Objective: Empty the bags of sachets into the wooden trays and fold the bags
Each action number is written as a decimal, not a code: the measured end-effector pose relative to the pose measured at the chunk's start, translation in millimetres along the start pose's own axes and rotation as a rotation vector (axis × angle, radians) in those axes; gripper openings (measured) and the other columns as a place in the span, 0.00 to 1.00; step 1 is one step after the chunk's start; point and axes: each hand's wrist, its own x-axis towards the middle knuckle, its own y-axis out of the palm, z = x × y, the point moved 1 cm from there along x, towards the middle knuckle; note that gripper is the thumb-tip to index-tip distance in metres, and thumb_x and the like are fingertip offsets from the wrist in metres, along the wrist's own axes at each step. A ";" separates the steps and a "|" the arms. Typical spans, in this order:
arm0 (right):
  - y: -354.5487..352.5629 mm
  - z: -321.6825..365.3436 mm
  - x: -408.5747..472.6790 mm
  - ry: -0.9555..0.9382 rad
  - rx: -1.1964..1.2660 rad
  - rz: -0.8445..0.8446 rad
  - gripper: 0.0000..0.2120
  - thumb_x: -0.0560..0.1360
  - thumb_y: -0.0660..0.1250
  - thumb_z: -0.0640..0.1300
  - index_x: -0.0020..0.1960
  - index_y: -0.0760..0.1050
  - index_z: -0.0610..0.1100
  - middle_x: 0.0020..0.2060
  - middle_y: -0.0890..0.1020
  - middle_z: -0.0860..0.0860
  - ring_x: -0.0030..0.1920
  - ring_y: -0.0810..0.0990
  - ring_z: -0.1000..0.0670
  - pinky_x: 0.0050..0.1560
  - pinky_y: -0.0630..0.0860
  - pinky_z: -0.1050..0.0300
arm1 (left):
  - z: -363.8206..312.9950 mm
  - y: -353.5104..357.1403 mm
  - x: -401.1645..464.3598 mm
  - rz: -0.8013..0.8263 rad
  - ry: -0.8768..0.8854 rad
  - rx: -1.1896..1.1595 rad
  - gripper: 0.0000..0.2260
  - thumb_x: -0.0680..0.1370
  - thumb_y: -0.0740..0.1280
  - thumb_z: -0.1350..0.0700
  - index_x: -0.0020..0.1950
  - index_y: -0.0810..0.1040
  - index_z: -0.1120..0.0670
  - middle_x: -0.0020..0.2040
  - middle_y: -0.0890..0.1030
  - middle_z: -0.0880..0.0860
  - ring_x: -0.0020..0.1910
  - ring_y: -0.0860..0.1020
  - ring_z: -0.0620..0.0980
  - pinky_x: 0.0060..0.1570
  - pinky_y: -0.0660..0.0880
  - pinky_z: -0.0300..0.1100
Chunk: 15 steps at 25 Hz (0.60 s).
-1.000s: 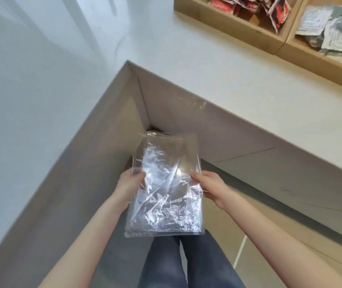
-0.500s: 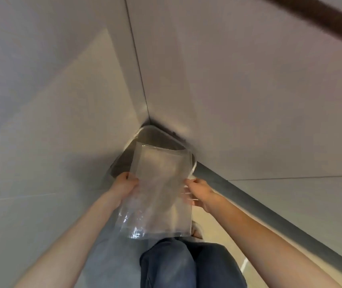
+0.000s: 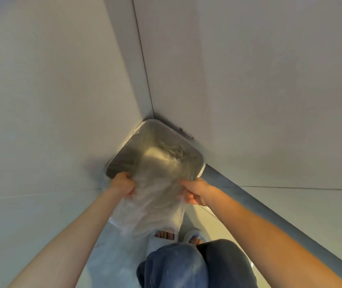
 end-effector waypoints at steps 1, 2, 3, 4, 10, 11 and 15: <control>1.0 3.2 -0.7 0.001 0.001 -0.002 0.07 0.75 0.63 0.43 0.42 0.70 0.40 0.23 0.70 0.48 0.13 0.64 0.56 0.22 0.75 0.61 | -1.6 -0.2 1.6 -0.019 0.023 0.030 0.12 0.72 0.62 0.66 0.54 0.75 0.66 0.43 0.82 0.66 0.46 0.81 0.60 0.47 0.78 0.48; 1.7 6.0 -3.8 0.003 -0.008 -0.003 0.08 0.75 0.63 0.46 0.42 0.70 0.41 0.25 0.70 0.48 0.14 0.66 0.55 0.27 0.77 0.59 | -2.8 -0.2 1.8 -0.018 0.037 0.050 0.13 0.72 0.63 0.64 0.56 0.75 0.66 0.52 0.80 0.67 0.53 0.79 0.63 0.54 0.75 0.51; 0.9 7.8 -7.1 0.000 -0.037 -0.013 0.09 0.75 0.62 0.47 0.42 0.70 0.41 0.27 0.71 0.48 0.17 0.69 0.54 0.31 0.77 0.58 | -5.8 -1.0 -2.0 -0.014 0.049 0.076 0.15 0.73 0.64 0.62 0.58 0.75 0.64 0.56 0.79 0.66 0.56 0.77 0.63 0.57 0.73 0.50; -0.8 9.5 -13.5 -0.003 -0.083 -0.020 0.09 0.75 0.62 0.48 0.42 0.70 0.42 0.28 0.72 0.48 0.22 0.71 0.53 0.34 0.77 0.58 | -7.9 -1.9 -5.8 -0.004 0.064 0.097 0.16 0.73 0.64 0.60 0.59 0.74 0.63 0.59 0.77 0.64 0.58 0.75 0.62 0.58 0.72 0.49; -19.4 7.8 -82.1 -0.105 -0.410 -0.069 0.18 0.75 0.57 0.55 0.56 0.72 0.43 0.55 0.77 0.46 0.53 0.75 0.46 0.50 0.72 0.56 | -15.6 -18.8 -71.5 0.080 0.183 0.269 0.18 0.75 0.61 0.57 0.64 0.70 0.58 0.63 0.76 0.60 0.61 0.73 0.59 0.56 0.68 0.45; -20.4 8.6 -97.9 -0.156 -0.539 -0.092 0.22 0.76 0.56 0.56 0.62 0.70 0.43 0.60 0.76 0.45 0.59 0.74 0.44 0.53 0.71 0.55 | -18.3 -23.6 -84.3 0.094 0.212 0.305 0.18 0.75 0.61 0.56 0.65 0.69 0.56 0.63 0.75 0.59 0.62 0.73 0.59 0.58 0.69 0.46; -18.3 13.7 -171.2 -0.338 -0.891 -0.171 0.24 0.75 0.54 0.58 0.67 0.66 0.46 0.64 0.74 0.45 0.63 0.72 0.42 0.59 0.71 0.50 | -50.5 -53.1 -148.8 0.088 0.343 0.557 0.22 0.75 0.59 0.50 0.68 0.66 0.54 0.67 0.71 0.57 0.65 0.70 0.58 0.64 0.67 0.53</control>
